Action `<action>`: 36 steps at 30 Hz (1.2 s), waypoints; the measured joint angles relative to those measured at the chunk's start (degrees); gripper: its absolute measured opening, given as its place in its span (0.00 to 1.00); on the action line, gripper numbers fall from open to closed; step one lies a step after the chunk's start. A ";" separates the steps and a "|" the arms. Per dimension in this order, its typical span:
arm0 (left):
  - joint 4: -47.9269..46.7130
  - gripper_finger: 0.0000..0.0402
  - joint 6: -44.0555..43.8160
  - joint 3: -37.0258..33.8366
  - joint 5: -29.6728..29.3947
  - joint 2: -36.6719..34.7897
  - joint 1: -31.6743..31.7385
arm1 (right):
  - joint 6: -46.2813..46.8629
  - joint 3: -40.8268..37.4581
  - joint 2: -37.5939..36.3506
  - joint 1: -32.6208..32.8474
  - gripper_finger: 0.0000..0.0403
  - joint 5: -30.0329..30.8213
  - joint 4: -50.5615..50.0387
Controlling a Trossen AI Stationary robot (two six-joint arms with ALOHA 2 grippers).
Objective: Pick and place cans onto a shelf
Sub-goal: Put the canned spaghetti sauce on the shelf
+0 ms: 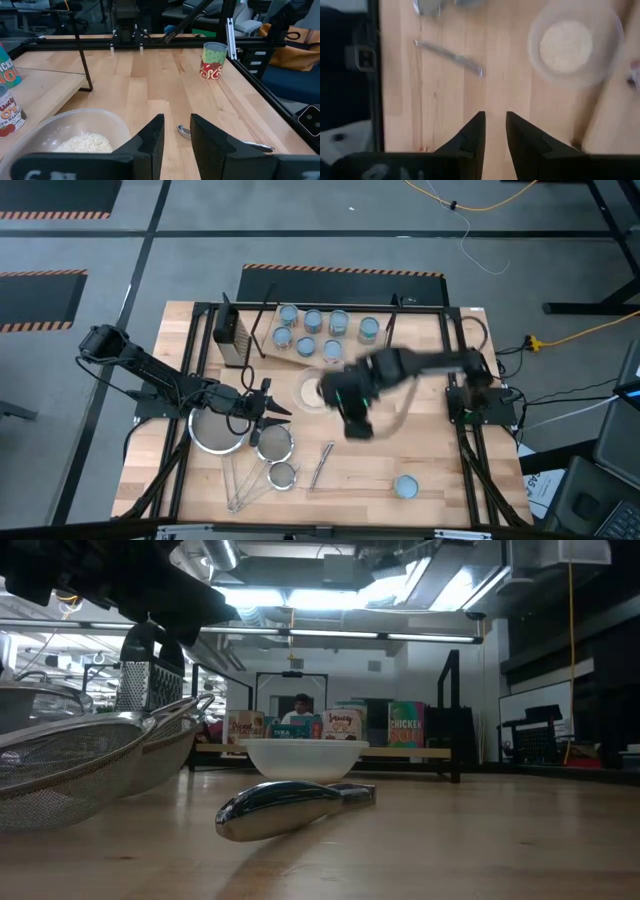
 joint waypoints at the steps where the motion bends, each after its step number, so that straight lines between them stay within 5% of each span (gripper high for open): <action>1: 0.00 0.22 0.00 0.00 0.00 0.00 0.00 | 2.38 0.01 -0.31 2.69 0.20 2.53 -1.22; 7: -0.09 0.21 0.00 0.00 0.09 0.00 -0.22 | 17.91 -2.13 -2.77 18.50 0.20 14.95 -2.66; 12: -0.06 0.22 0.00 0.00 0.20 0.00 -0.73 | 34.86 -13.00 -6.81 29.40 0.20 22.60 -2.52; 20: 0.00 0.22 0.00 0.00 0.19 0.00 -0.96 | 59.46 -34.87 -16.00 40.67 0.20 22.76 1.40; 36: 0.31 0.21 -0.03 0.00 0.00 0.00 -0.96 | 74.00 -57.22 -20.05 43.92 0.20 15.17 26.16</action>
